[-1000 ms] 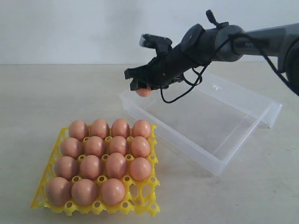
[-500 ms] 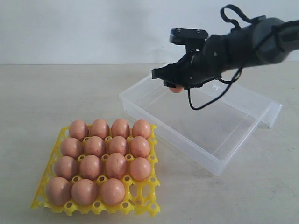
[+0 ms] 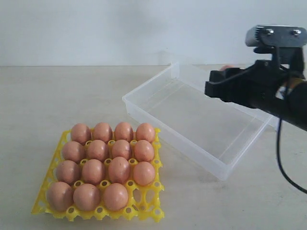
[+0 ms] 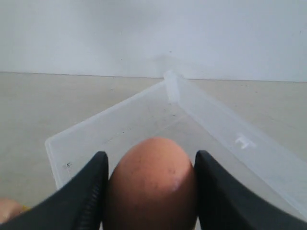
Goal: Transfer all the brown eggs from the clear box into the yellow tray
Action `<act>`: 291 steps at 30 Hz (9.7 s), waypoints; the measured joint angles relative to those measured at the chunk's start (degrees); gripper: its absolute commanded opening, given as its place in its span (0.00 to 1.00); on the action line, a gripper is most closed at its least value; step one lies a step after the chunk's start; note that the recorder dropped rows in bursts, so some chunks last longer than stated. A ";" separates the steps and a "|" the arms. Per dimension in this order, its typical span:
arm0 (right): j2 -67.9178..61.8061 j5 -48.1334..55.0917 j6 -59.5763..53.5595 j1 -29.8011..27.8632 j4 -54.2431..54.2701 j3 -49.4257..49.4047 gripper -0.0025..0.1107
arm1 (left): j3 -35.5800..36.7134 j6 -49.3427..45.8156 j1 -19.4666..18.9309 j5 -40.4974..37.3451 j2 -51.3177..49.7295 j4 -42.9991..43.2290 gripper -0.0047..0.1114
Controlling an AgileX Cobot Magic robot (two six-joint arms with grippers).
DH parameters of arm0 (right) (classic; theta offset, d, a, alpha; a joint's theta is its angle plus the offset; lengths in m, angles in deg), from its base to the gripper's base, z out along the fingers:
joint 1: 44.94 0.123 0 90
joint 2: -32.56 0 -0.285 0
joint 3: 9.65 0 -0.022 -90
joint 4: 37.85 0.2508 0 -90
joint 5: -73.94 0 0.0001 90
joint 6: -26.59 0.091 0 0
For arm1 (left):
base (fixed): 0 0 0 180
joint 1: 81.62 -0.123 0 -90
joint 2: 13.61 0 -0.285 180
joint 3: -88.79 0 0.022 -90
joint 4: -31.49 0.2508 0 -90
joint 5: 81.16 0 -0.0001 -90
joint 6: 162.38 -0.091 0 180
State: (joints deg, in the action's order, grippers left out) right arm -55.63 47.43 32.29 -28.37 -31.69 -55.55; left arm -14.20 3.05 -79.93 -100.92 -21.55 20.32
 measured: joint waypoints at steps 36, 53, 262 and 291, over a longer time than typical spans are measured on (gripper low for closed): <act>-17.68 -41.18 55.39 5.71 -85.93 6.83 0.02 | 0.00 0.00 0.00 0.00 0.00 0.00 0.08; -17.68 -32.34 49.25 5.71 -85.37 6.96 0.02 | 0.00 0.00 0.00 0.00 0.00 0.00 0.08; 80.11 47.14 -13.61 -22.07 -3.25 -31.39 0.03 | 0.00 0.36 -6.01 -0.92 0.00 1.50 0.08; 80.11 47.14 -13.61 -22.07 -3.25 -31.39 0.03 | 0.00 0.13 -6.01 -1.04 0.00 1.50 0.08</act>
State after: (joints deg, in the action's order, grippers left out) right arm 24.48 94.58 18.68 -50.44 -34.93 -86.94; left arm -14.20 3.19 -85.93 -101.96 -21.55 21.83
